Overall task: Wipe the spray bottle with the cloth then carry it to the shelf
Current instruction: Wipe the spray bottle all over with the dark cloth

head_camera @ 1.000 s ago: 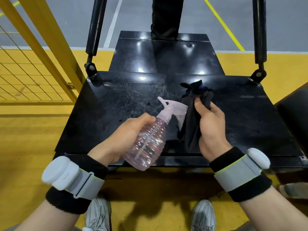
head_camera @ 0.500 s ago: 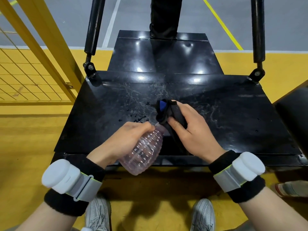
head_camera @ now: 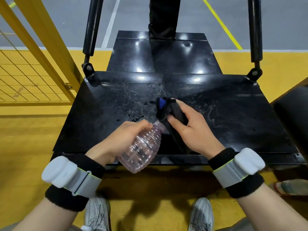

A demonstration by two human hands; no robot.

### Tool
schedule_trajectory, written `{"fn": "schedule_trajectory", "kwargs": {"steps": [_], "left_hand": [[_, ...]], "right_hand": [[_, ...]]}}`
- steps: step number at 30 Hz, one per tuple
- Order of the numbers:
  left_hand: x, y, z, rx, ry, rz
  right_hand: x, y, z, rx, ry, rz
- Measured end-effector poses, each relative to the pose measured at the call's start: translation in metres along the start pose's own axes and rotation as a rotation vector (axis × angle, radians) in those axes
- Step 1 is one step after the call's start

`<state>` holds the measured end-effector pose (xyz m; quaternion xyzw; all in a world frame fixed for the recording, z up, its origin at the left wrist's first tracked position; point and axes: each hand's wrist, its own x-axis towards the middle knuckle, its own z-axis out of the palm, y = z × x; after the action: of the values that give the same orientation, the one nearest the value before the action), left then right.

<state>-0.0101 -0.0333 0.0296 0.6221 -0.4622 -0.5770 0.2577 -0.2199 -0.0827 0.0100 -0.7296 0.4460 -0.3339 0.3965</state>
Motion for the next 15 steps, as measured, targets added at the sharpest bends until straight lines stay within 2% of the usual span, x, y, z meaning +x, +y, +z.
{"fn": "schedule_trajectory", "kwargs": {"steps": [2,6,10,15], "left_hand": [[0.000,-0.001,-0.001,-0.045,-0.015,-0.008],[-0.001,-0.003,0.004,-0.042,-0.048,0.012],[-0.003,0.003,0.005,-0.031,-0.041,0.051],[-0.007,0.006,-0.001,-0.066,-0.088,0.027]], "right_hand": [[-0.001,0.002,-0.003,-0.094,-0.012,-0.058],[0.002,0.005,-0.007,-0.081,0.033,-0.041],[0.011,-0.001,-0.009,0.214,0.082,0.090],[0.010,-0.007,-0.023,0.605,-0.033,0.315]]}}
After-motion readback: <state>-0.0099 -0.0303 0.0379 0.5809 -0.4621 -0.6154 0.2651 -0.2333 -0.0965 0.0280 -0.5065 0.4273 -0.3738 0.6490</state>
